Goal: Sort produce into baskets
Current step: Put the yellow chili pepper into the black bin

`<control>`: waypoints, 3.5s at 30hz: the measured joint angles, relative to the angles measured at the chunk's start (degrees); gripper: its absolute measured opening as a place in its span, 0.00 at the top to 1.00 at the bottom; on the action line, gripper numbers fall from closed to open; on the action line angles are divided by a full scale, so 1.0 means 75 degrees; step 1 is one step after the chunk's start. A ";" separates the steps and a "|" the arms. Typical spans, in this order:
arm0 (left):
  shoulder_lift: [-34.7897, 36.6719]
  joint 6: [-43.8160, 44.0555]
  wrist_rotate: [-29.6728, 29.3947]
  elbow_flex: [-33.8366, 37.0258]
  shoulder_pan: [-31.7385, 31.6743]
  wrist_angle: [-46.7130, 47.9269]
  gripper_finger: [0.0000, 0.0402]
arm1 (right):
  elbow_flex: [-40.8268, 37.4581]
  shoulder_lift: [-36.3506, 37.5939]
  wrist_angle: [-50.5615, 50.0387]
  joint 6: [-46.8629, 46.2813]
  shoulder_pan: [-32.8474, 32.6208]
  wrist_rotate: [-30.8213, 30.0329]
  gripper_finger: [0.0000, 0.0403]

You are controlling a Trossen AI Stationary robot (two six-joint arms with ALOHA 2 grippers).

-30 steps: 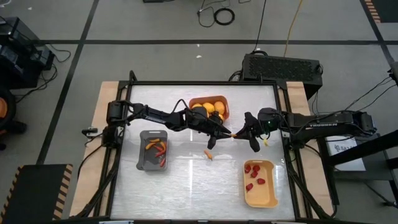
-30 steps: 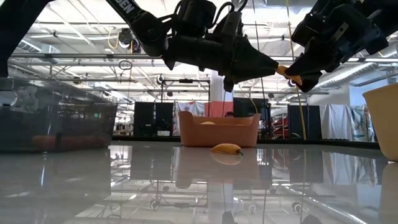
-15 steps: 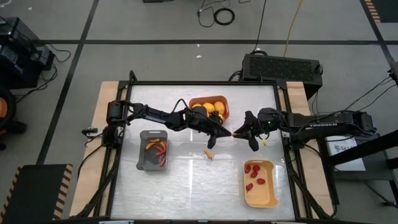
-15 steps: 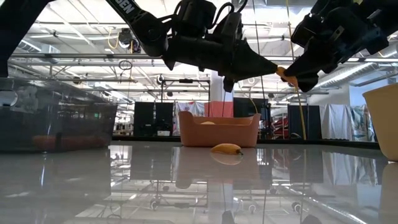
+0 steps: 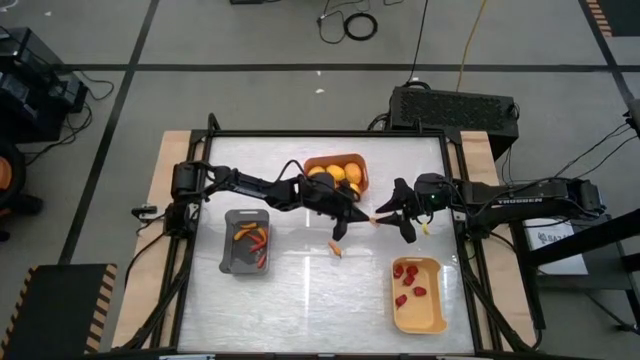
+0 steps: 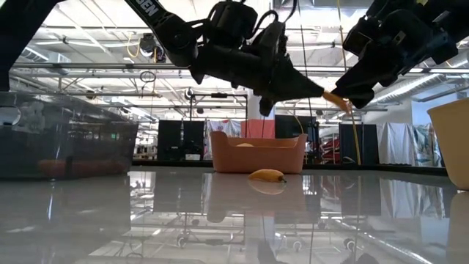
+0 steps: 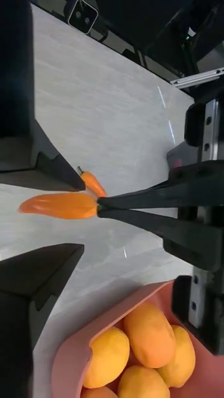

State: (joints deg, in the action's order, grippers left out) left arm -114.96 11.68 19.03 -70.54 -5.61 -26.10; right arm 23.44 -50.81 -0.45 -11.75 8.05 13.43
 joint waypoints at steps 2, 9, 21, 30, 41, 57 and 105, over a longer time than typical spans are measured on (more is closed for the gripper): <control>0.0000 0.0142 0.0003 0.0000 0.0000 0.0220 1.00 | 0.0001 0.0000 -0.0026 -0.0003 0.0000 0.0000 0.64; 0.0517 0.0197 -0.0016 0.0003 0.0015 0.1683 1.00 | 0.0003 0.0000 -0.0219 -0.0131 -0.0003 0.0000 0.54; 0.2989 0.0810 -0.1986 0.0000 0.0738 0.6042 1.00 | 0.0006 0.0003 -0.0193 -0.0143 -0.0026 0.0016 0.50; 0.3845 0.3016 -0.2585 -0.0003 0.1842 0.8603 1.00 | 0.0006 0.0001 -0.0194 -0.0539 -0.0315 0.0026 0.50; 0.3905 0.4905 -0.3363 0.0000 0.3122 1.0404 1.00 | 0.0006 0.0003 -0.0183 -0.0816 -0.0875 0.0026 0.50; 0.4710 0.5830 -0.3853 0.0006 0.3299 1.2652 1.00 | 0.0003 -0.0301 -0.0456 -0.1147 -0.1586 -0.0007 0.50; 0.3683 0.0567 -0.4852 -0.0012 0.2964 0.6444 0.72 | 0.0000 -0.1504 0.0327 -0.3106 -0.3307 -0.1501 0.50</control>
State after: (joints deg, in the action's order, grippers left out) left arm -87.33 15.93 -17.37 -70.63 16.62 22.23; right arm 23.44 -62.08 2.01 -35.04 -16.75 2.18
